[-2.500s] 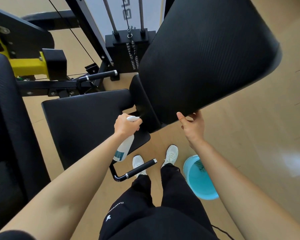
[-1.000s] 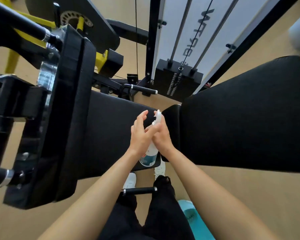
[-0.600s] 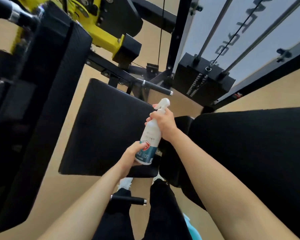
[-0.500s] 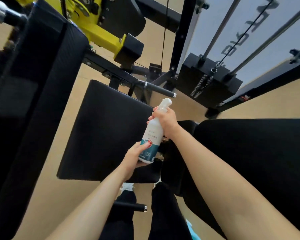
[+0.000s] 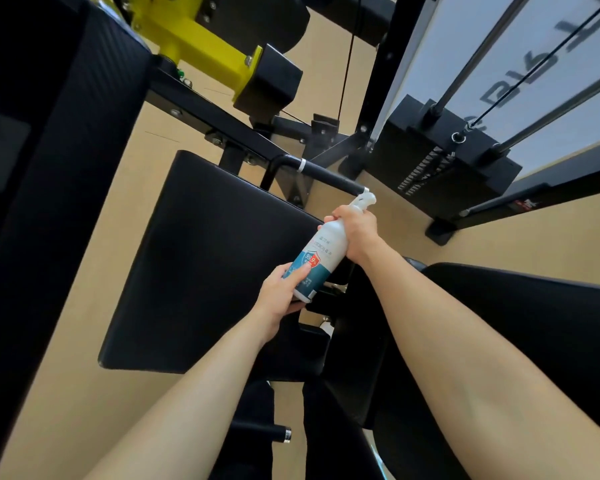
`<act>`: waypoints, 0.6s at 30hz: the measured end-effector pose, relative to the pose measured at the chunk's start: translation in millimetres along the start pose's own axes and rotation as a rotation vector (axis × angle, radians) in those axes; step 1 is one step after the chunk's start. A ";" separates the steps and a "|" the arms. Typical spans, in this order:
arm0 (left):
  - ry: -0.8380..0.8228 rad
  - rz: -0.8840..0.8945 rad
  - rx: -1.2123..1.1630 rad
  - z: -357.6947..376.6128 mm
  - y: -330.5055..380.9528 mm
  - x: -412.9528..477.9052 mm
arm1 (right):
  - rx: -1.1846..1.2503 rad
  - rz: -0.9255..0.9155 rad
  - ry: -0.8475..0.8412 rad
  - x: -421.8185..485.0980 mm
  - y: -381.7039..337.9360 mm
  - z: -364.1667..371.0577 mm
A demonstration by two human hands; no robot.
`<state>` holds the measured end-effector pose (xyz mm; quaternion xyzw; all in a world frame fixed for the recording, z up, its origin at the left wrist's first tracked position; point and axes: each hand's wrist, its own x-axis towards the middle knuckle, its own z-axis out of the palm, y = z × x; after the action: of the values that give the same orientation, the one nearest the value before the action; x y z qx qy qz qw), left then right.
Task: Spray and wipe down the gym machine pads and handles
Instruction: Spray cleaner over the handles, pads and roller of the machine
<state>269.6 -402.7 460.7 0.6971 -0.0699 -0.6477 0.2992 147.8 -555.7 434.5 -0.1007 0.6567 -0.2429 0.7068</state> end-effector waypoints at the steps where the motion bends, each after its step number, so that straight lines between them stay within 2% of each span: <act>1: -0.007 -0.005 0.004 1.7 -0.7 -1.3 | 0.003 -0.006 0.014 -0.4 -0.2 -3.0; 10: -0.028 0.000 0.002 -3.3 -20.2 -41.7 | -0.038 0.020 0.042 -37.7 19.6 -15.8; 14: -0.063 -0.021 0.027 -22.0 -46.6 -75.9 | -0.041 -0.020 -0.003 -73.8 49.6 -20.5; 18: -0.073 -0.033 0.035 -49.1 -87.9 -117.1 | -0.098 0.017 0.004 -115.9 96.3 -25.4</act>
<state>272.8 -258.6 516.0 0.6792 -0.0805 -0.6764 0.2734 141.0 -413.0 489.0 -0.1291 0.6700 -0.2045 0.7018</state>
